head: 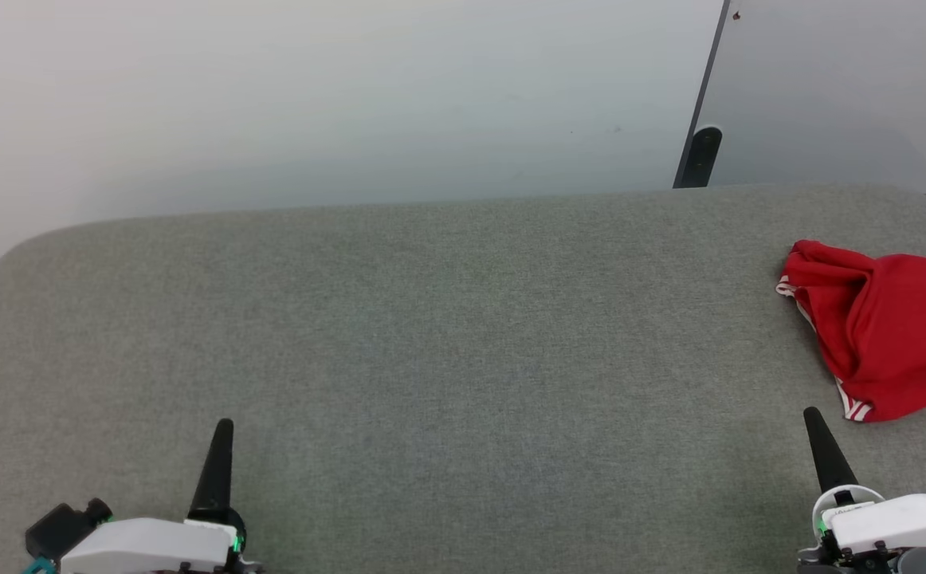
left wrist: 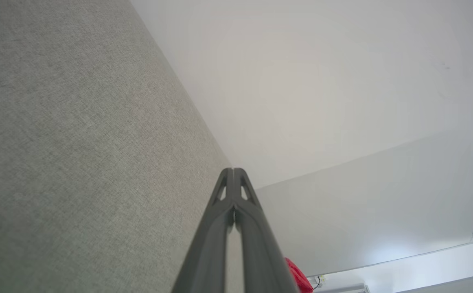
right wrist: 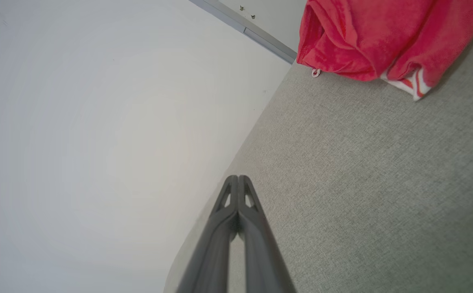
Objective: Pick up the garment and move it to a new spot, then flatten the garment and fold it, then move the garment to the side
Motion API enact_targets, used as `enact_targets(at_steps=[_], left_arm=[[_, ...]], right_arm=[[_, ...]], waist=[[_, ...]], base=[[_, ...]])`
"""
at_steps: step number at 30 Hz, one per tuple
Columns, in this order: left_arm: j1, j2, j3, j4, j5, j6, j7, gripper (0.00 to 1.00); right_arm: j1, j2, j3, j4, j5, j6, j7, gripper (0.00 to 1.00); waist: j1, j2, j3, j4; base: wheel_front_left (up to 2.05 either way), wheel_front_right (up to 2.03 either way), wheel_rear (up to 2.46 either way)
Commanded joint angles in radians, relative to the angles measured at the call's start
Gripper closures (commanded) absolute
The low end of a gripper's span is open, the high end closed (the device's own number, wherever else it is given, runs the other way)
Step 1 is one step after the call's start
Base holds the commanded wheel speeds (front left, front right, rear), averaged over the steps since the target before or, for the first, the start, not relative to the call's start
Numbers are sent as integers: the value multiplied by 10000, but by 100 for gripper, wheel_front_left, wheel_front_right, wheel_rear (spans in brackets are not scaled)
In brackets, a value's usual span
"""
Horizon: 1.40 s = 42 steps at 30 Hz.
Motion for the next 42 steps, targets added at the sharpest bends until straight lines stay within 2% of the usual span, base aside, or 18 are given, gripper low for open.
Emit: enact_targets(at_steps=[1,42], left_arm=[[-182,11,39,-35,-283,-26,54,100],[-596,-190,67,331,-3489,-39,928,100]], right_arm=[[-206,24,-75,-129,285,-8,81,100],[-263,329,-554,-328,3657,-11,948,100]], waist=[[0,0,3,12],[0,0,71,272]], base=[[0,0,0],[0,0,0]])
